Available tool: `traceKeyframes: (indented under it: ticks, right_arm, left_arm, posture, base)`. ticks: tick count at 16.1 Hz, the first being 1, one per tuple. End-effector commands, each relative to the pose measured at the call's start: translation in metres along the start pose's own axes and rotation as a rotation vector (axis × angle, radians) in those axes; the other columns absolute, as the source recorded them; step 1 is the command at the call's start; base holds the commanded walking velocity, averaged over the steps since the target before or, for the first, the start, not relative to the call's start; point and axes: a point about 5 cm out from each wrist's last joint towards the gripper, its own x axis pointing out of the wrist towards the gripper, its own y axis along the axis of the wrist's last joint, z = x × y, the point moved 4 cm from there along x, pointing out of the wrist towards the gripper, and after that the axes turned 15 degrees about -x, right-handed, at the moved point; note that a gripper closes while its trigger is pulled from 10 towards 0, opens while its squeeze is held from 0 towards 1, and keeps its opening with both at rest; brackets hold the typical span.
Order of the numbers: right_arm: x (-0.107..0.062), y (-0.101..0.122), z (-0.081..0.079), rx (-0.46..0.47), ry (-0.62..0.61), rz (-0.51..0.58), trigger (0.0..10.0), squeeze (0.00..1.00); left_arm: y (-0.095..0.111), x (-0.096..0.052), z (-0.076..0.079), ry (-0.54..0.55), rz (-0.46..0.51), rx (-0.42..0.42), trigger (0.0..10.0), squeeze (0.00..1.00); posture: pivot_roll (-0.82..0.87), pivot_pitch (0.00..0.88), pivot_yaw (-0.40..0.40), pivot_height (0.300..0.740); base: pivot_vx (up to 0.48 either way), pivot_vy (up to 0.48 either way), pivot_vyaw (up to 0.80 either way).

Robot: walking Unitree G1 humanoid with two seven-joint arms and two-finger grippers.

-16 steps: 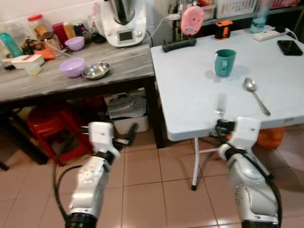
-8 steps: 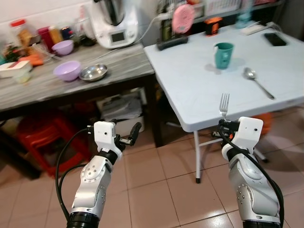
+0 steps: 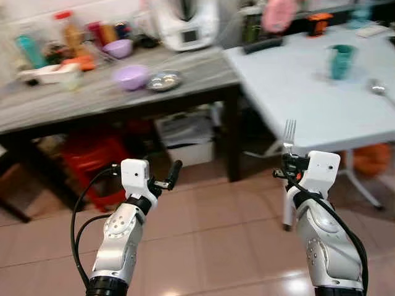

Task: Setting the table

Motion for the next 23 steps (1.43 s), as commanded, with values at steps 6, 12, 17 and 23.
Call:
traceKeyframes:
  ticks: [6,12,17,23]
  right_arm:
    - [-0.001,0.008,-0.012,0.015,0.039,0.034,10.0,0.0]
    - [-0.007,0.003,-0.009,0.016,0.043,0.025,10.0,0.0]
    - [-0.007,0.003,-0.015,0.019,0.058,0.021,10.0,0.0]
    - [-0.038,0.001,-0.009,-0.008,0.038,0.062,10.0,0.0]
  left_arm:
    - [0.007,-0.01,-0.025,0.086,0.005,0.121,10.0,0.0]
    - [-0.001,-0.034,-0.04,0.154,-0.011,0.158,10.0,0.0]
    - [-0.003,-0.035,-0.037,0.143,-0.012,0.142,10.0,0.0]
    - [0.007,-0.047,-0.042,0.175,0.014,0.15,10.0,0.0]
  posture:
    - [-0.08,0.0,0.145,0.74]
    - [-0.08,0.0,0.138,0.74]
    - [-0.07,0.0,0.133,0.74]
    - [-0.07,0.0,0.129,0.74]
  base:
    - [0.0,0.067,0.0]
    - [0.0,0.0,0.35]
    - [0.145,0.0,0.0]
    - [0.266,0.0,0.0]
